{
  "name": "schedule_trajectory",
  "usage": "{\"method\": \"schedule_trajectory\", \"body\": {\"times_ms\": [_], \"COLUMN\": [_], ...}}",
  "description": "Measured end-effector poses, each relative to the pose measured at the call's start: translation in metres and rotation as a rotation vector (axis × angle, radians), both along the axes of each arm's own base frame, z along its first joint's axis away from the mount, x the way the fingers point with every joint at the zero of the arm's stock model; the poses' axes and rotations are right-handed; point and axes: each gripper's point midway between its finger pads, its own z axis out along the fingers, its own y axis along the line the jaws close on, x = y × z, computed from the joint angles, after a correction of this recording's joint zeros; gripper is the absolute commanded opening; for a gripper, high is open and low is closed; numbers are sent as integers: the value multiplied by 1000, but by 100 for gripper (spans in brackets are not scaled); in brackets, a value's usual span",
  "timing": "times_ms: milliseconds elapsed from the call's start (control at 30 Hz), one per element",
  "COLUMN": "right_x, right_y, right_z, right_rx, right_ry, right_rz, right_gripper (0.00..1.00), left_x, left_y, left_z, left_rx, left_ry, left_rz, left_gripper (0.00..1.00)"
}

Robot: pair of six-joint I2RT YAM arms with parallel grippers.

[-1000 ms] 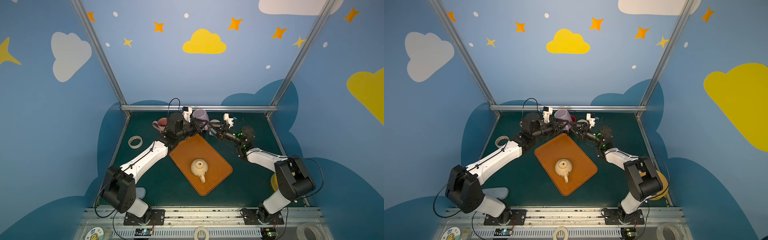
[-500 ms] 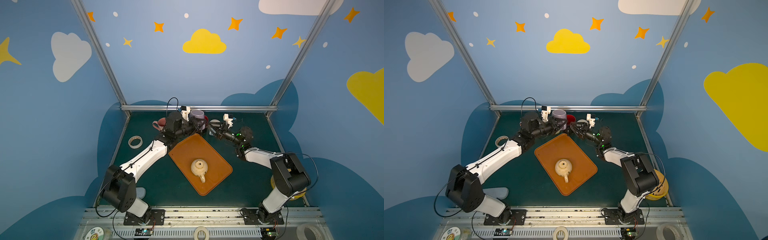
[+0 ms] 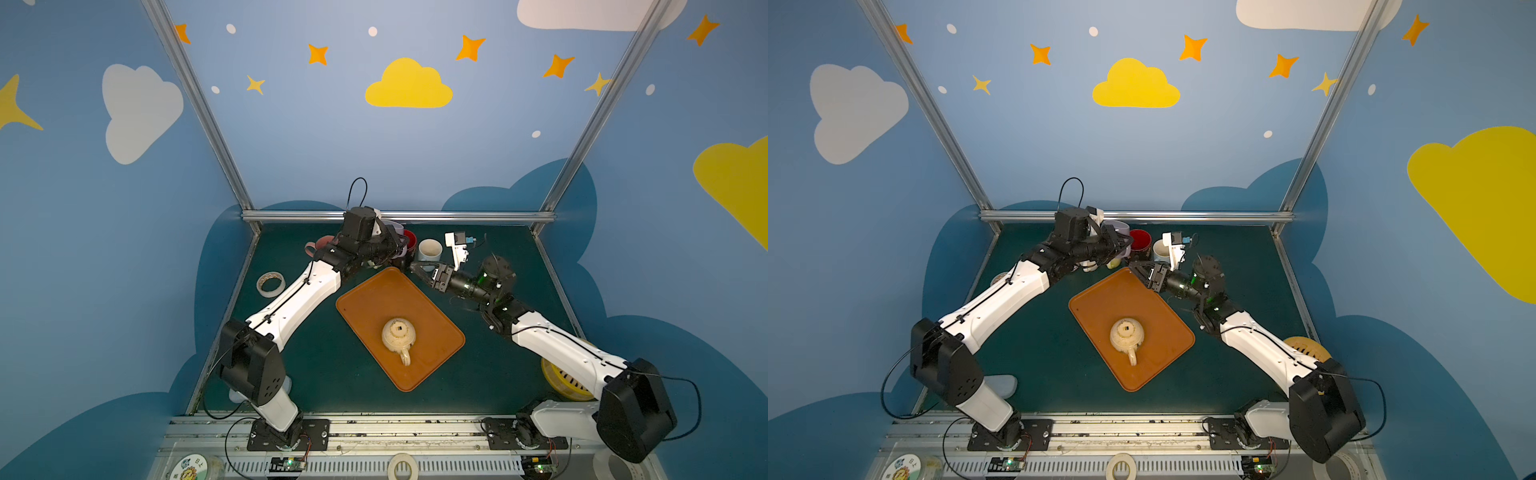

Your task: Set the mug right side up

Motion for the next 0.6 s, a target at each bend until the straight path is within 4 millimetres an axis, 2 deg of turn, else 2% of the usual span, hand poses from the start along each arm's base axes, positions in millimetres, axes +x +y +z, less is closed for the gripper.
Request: {"method": "schedule_trajectory", "body": {"times_ms": [67, 167, 333, 600], "right_x": [2, 1, 6, 24], "right_y": [2, 6, 13, 8], "right_z": [-11, -20, -12, -22], "right_rx": [-53, -109, -135, -173], "right_ry": [-9, -26, -73, -79], "right_rz": [-22, -41, -63, -152], "right_gripper": [36, 35, 36, 30], "left_x": [-2, -7, -13, -18], "left_y": [-3, -7, -15, -22], "left_z": [2, 9, 19, 9], "left_rx": [20, 48, 68, 96], "left_ry": [3, -2, -29, -8], "left_rz": [0, -5, -12, -16], "left_gripper": [4, 4, 4, 4]}}
